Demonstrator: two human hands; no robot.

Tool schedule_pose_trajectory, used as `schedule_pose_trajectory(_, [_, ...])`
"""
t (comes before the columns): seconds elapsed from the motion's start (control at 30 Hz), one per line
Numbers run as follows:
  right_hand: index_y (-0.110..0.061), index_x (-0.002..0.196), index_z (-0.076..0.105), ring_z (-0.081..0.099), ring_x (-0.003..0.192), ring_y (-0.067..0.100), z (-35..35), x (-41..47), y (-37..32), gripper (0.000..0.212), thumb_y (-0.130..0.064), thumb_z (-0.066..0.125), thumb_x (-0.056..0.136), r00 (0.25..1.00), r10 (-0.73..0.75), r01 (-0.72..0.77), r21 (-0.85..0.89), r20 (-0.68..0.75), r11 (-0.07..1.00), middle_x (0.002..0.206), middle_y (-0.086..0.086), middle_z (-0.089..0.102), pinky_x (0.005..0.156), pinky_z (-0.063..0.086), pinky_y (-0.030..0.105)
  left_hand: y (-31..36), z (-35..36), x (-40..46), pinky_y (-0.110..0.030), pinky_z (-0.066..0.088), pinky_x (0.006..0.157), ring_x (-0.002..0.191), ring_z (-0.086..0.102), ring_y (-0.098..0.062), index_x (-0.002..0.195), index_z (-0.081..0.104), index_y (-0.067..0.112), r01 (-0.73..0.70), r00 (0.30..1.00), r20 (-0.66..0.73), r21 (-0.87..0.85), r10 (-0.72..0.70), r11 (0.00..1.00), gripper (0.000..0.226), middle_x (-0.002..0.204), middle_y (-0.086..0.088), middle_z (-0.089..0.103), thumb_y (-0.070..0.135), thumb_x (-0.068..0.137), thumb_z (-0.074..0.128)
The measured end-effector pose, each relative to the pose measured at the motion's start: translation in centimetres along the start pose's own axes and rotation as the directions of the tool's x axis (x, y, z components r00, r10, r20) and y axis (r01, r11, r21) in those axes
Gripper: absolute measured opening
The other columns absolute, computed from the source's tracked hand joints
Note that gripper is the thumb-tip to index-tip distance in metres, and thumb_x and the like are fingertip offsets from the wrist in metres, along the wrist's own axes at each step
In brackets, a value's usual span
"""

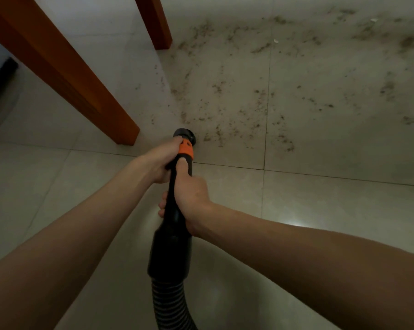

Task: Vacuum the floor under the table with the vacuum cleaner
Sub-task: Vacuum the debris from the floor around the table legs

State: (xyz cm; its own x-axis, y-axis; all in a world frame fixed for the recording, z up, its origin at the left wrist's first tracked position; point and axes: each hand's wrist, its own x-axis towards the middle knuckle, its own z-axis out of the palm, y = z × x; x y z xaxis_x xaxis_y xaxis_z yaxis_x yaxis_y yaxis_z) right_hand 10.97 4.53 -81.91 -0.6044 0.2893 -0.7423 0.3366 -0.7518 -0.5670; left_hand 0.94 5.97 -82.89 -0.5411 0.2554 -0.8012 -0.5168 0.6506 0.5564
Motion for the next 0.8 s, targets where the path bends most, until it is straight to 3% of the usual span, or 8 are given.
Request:
schedule_pose_trajectory(0.13, [-0.007,0.089,0.053,0.05,0.04,0.019,-0.7,-0.7,0.6,0.048,-0.051,0.037,0.098,1.0,-0.01,0.01,-0.032,-0.021,0.999,0.047,0.005,0.05,0.046,0.047,0.03,-0.7,0.4,-0.5,-0.028,0.044,0.061,0.065,0.051,-0.018,0.082,0.05,0.007,0.005,1.0,0.012,0.012,-0.005,1.0,0.042,0.077,-0.01,0.053,0.044,0.098,0.038])
schedule_pose_trajectory(0.37, [-0.006,0.088,0.054,0.05,0.038,0.02,-1.2,-1.1,0.9,0.051,-0.053,0.037,0.098,0.998,-0.015,0.015,-0.007,-0.056,1.0,0.038,0.003,0.049,0.045,0.046,0.029,-0.8,1.4,-1.0,-0.026,0.041,0.059,0.062,0.047,-0.016,0.08,0.049,0.008,0.006,0.998,0.057,0.023,-0.007,1.0,0.042,0.073,-0.007,0.05,0.043,0.099,0.036])
schedule_pose_trajectory(0.57, [-0.006,0.091,0.054,0.05,0.039,0.02,-1.4,-0.5,0.2,0.049,-0.051,0.038,0.098,0.998,-0.037,0.036,-0.015,-0.049,0.999,0.044,0.005,0.05,0.045,0.046,0.029,-0.2,1.6,-0.4,-0.027,0.044,0.063,0.065,0.05,-0.017,0.08,0.049,0.007,-0.004,1.0,0.025,0.025,0.003,1.0,0.043,0.076,-0.009,0.053,0.045,0.098,0.04])
schedule_pose_trajectory(0.8, [-0.008,0.086,0.052,0.05,0.039,0.018,-1.7,1.1,-1.3,0.045,-0.05,0.04,0.098,0.999,-0.048,0.047,-0.036,-0.012,0.998,0.048,0.006,0.05,0.042,0.045,0.026,1.2,1.7,1.0,-0.027,0.043,0.054,0.062,0.051,-0.017,0.087,0.052,0.006,-0.014,1.0,-0.001,0.007,0.014,1.0,0.045,0.075,-0.008,0.053,0.047,0.097,0.038])
